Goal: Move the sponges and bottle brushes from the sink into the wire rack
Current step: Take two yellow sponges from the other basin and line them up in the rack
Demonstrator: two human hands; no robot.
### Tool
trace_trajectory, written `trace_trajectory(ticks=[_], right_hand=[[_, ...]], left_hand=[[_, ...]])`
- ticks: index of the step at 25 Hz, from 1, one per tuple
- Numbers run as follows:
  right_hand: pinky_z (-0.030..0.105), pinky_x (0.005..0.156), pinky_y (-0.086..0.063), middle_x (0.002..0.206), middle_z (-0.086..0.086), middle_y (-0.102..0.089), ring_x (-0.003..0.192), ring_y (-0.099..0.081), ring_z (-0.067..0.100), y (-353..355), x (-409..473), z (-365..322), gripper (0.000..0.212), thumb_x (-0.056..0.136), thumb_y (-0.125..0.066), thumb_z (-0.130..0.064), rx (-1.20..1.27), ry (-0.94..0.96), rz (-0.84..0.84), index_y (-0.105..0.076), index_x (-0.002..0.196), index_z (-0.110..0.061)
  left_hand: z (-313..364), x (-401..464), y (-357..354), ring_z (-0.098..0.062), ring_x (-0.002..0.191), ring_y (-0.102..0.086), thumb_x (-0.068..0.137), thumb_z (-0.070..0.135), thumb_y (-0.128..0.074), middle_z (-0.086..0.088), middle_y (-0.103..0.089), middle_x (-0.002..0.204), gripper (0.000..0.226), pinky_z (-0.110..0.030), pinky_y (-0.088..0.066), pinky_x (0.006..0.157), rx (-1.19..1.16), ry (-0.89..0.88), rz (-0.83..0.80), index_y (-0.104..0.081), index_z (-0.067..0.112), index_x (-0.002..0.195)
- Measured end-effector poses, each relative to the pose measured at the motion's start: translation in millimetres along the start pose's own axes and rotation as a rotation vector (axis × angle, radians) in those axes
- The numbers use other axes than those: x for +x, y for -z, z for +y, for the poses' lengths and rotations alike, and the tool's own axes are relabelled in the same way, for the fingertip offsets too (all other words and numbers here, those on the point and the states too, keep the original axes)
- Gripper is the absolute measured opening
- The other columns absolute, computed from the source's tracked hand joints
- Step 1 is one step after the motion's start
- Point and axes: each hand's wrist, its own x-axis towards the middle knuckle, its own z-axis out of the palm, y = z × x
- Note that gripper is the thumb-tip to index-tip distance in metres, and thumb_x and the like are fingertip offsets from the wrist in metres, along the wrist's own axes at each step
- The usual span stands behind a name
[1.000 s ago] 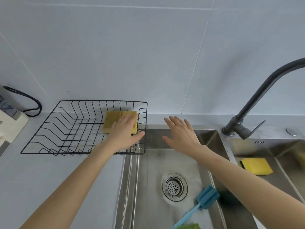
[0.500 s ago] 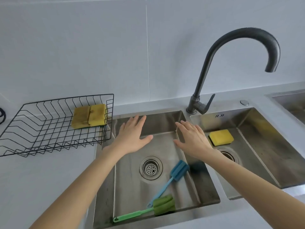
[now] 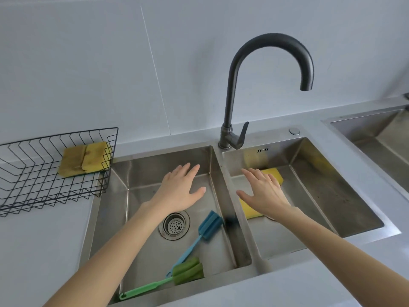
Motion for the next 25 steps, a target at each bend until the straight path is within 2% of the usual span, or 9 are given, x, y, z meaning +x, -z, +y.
trace_trajectory(ticks=[12, 21, 25], right_hand=[[0.042, 0.118, -0.013, 0.151, 0.006, -0.031, 0.141, -0.025, 0.024, 1.0, 14.1, 104.0, 0.062, 0.091, -0.045, -0.042, -0.026, -0.043, -0.075, -0.023, 0.145, -0.020], [0.042, 0.117, -0.014, 0.153, 0.009, -0.028, 0.141, -0.024, 0.026, -19.3, 48.2, 150.0, 0.063, 0.091, -0.046, -0.041, -0.045, -0.069, -0.188, -0.022, 0.145, -0.019], [0.042, 0.117, -0.014, 0.152, 0.010, -0.027, 0.140, -0.025, 0.028, -34.9, 68.9, 164.0, 0.063, 0.090, -0.047, -0.040, -0.024, -0.101, -0.248, -0.022, 0.144, -0.018]], left_hand=[[86.8, 57.9, -39.5, -0.022, 0.144, -0.011, 0.094, 0.041, -0.033, -0.007, -0.011, 0.156, 0.061, -0.041, -0.016, 0.119, -0.051, -0.072, -0.083, -0.009, 0.020, 0.145], [122.5, 107.0, -71.9, -0.024, 0.144, -0.013, 0.094, 0.037, -0.036, -0.008, -0.012, 0.156, 0.061, -0.041, -0.016, 0.119, -0.038, -0.048, -0.241, -0.008, 0.017, 0.145], [126.7, 132.6, -93.2, -0.028, 0.137, -0.030, 0.094, 0.032, -0.037, -0.009, -0.017, 0.155, 0.059, -0.043, -0.026, 0.115, -0.047, -0.038, -0.303, -0.011, 0.015, 0.145]])
